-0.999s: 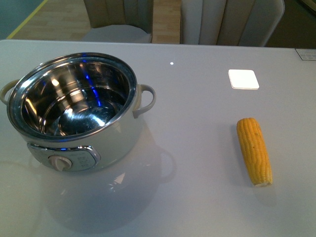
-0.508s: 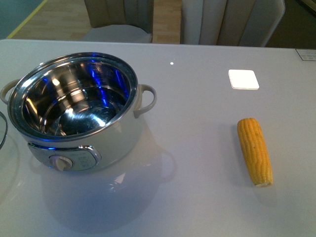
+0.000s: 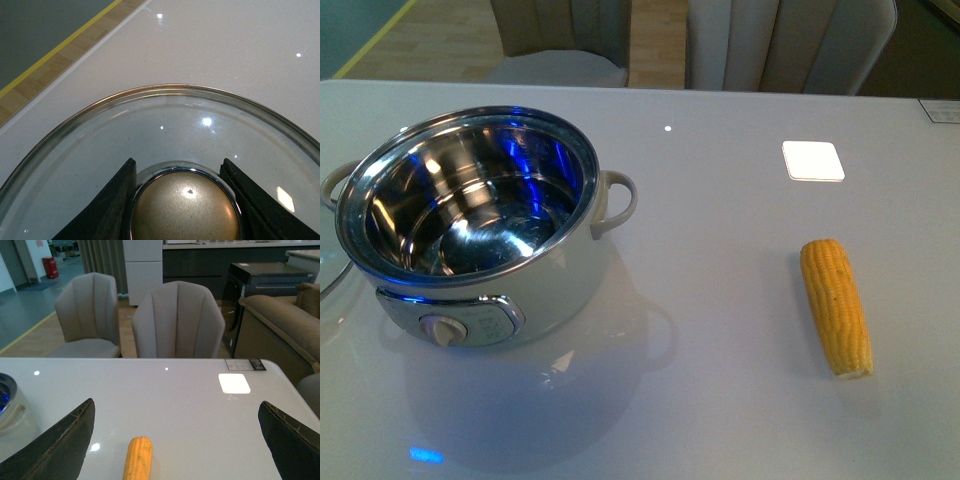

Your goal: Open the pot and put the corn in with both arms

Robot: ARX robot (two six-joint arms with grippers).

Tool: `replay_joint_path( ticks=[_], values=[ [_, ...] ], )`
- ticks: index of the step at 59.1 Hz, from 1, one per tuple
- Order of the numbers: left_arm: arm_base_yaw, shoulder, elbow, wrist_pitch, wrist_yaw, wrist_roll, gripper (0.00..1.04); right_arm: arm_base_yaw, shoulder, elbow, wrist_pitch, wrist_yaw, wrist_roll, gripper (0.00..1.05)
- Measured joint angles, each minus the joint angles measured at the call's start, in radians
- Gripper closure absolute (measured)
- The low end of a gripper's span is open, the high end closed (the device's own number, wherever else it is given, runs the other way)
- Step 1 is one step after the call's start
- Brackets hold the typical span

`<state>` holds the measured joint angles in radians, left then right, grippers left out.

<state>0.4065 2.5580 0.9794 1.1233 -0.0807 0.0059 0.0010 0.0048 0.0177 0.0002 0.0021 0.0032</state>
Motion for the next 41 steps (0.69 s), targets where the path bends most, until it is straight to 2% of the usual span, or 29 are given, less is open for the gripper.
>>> replay_joint_path(
  ticks=[13, 23, 29, 41],
  values=[
    [-0.008, 0.013, -0.009, 0.008, -0.005, -0.05, 0.6, 0.0, 0.0, 0.0, 0.0, 0.0, 0.0, 0.09],
    [-0.007, 0.011, -0.062, 0.015, -0.025, -0.083, 0.21, 0.0, 0.0, 0.0, 0.0, 0.0, 0.0, 0.09],
    [-0.006, -0.013, -0.097, 0.017, -0.024, -0.084, 0.06, 0.0, 0.0, 0.0, 0.0, 0.0, 0.0, 0.09],
    [-0.006, -0.145, -0.185, 0.023, -0.016, -0.083, 0.07, 0.0, 0.0, 0.0, 0.0, 0.0, 0.0, 0.09]
  ],
)
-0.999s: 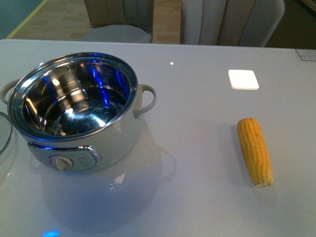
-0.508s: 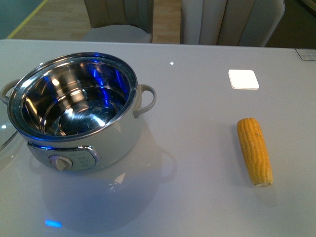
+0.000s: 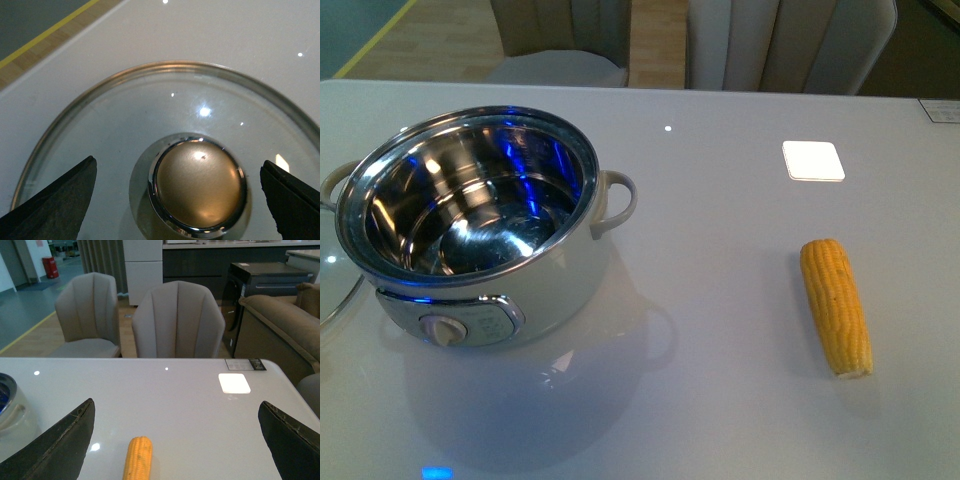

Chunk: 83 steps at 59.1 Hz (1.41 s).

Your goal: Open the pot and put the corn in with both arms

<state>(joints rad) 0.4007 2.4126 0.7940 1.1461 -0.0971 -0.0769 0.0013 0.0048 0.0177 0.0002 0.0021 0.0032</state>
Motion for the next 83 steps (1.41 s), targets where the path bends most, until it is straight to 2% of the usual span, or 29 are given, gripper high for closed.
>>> replay_joint_path(
  ticks=[10, 20, 28, 31, 33, 34, 35, 38, 46, 60, 83],
  values=[
    [0.0, -0.261, -0.098, -0.01, 0.017, -0.014, 0.07, 0.0, 0.0, 0.0, 0.0, 0.0, 0.0, 0.09],
    [-0.009, -0.695, -0.278, -0.117, 0.032, -0.045, 0.07, 0.0, 0.0, 0.0, 0.0, 0.0, 0.0, 0.09],
    [-0.013, -0.773, -0.286, -0.119, 0.034, -0.05, 0.07, 0.0, 0.0, 0.0, 0.0, 0.0, 0.0, 0.09],
    [-0.001, -0.769, -0.304, -0.068, 0.164, -0.023, 0.13, 0.0, 0.0, 0.0, 0.0, 0.0, 0.0, 0.09],
    [-0.002, -0.775, -0.334, -0.008, 0.296, 0.005, 0.2, 0.0, 0.0, 0.0, 0.0, 0.001, 0.0, 0.09],
    [-0.003, -0.779, -0.342, 0.003, 0.31, 0.008, 0.22, 0.0, 0.0, 0.0, 0.0, 0.0, 0.0, 0.09],
    [-0.011, -0.795, -0.364, 0.019, 0.381, 0.022, 0.26, 0.0, 0.0, 0.0, 0.0, -0.001, 0.0, 0.09],
    [-0.034, -0.842, -0.41, 0.027, 0.43, 0.04, 0.35, 0.0, 0.0, 0.0, 0.0, -0.003, 0.0, 0.09],
    [-0.108, -0.98, -0.53, 0.013, 0.38, 0.058, 0.62, 0.0, 0.0, 0.0, 0.0, -0.002, 0.0, 0.09],
    [-0.199, -1.182, -0.652, -0.073, 0.286, 0.062, 1.02, 0.0, 0.0, 0.0, 0.0, -0.003, 0.0, 0.09],
    [-0.3, -1.523, -0.755, -0.312, 0.192, 0.066, 1.01, 0.0, 0.0, 0.0, 0.0, -0.003, 0.0, 0.09]
  ],
)
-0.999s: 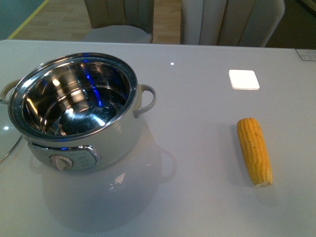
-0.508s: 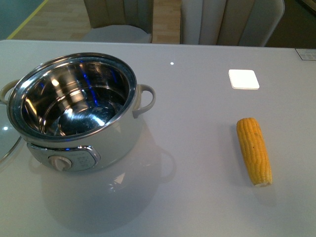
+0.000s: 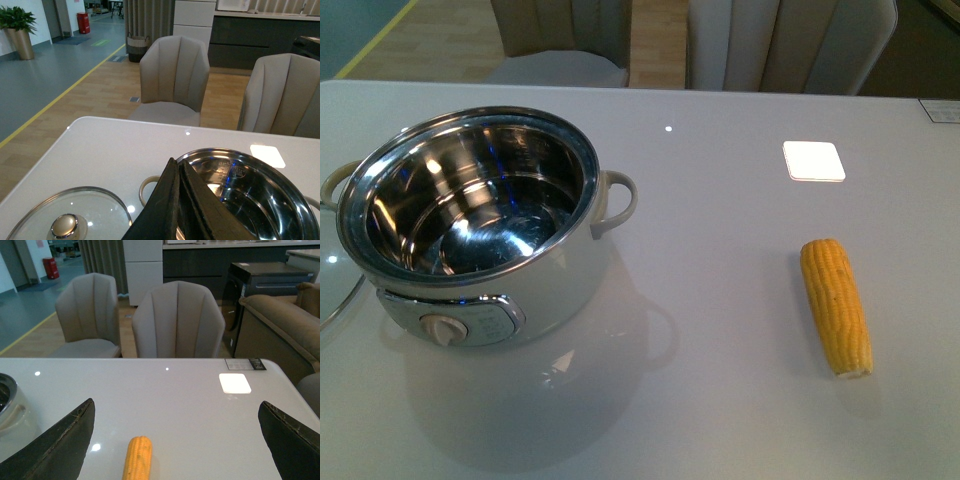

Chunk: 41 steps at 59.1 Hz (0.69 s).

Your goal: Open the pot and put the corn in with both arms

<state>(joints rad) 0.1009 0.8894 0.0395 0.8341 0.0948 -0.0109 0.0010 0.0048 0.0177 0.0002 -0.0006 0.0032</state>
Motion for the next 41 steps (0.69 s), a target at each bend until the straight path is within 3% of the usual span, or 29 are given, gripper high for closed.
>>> replay_joint_path(
  ticks=[6, 11, 41],
  values=[
    [-0.061, -0.086, -0.013, -0.072, -0.082, 0.0, 1.01, 0.0, 0.0, 0.0, 0.0, 0.0, 0.0, 0.09],
    [-0.095, -0.159, -0.023, -0.132, -0.087, 0.001, 1.01, 0.0, 0.0, 0.0, 0.0, 0.0, 0.0, 0.09],
    [-0.098, -0.493, -0.027, -0.439, -0.095, 0.001, 1.01, 0.0, 0.0, 0.0, 0.0, 0.0, 0.0, 0.09]
  ],
)
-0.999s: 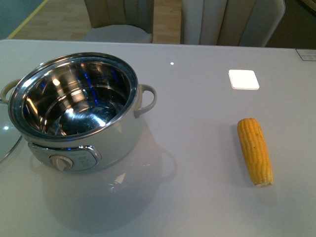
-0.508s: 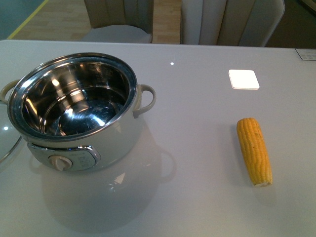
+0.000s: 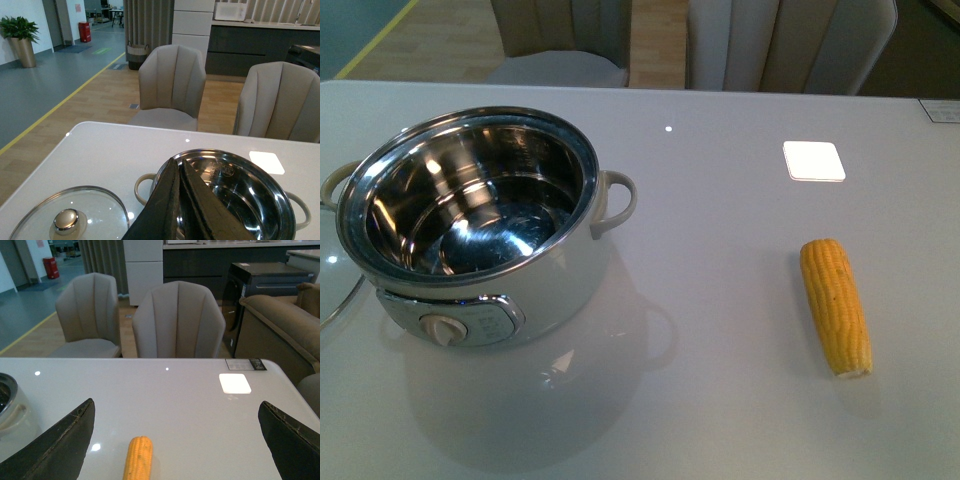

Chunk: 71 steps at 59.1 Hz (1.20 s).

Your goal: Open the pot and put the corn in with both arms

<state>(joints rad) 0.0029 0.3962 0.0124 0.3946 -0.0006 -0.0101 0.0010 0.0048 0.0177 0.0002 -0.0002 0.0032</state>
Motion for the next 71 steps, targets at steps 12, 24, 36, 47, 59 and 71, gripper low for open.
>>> replay_joint_path(
  ticks=[12, 24, 36, 47, 59, 71],
  values=[
    [0.0, -0.099, 0.0, -0.098, 0.0, 0.0, 1.01, 0.0, 0.0, 0.0, 0.0, 0.0, 0.0, 0.09],
    [0.0, -0.164, 0.0, -0.162, 0.0, 0.0, 1.01, 0.0, 0.0, 0.0, 0.0, 0.0, 0.0, 0.09],
    [0.0, -0.216, 0.0, -0.214, 0.0, 0.0, 1.01, 0.0, 0.0, 0.0, 0.0, 0.0, 0.0, 0.09],
    [0.0, -0.385, 0.0, -0.389, 0.0, 0.0, 1.01, 0.0, 0.0, 0.0, 0.0, 0.0, 0.0, 0.09],
    [0.0, -0.39, 0.0, -0.393, 0.0, 0.0, 1.01, 0.0, 0.0, 0.0, 0.0, 0.0, 0.0, 0.09],
    [0.0, -0.39, 0.0, -0.393, 0.0, 0.0, 0.7, 0.0, 0.0, 0.0, 0.0, 0.0, 0.0, 0.09]
  ],
)
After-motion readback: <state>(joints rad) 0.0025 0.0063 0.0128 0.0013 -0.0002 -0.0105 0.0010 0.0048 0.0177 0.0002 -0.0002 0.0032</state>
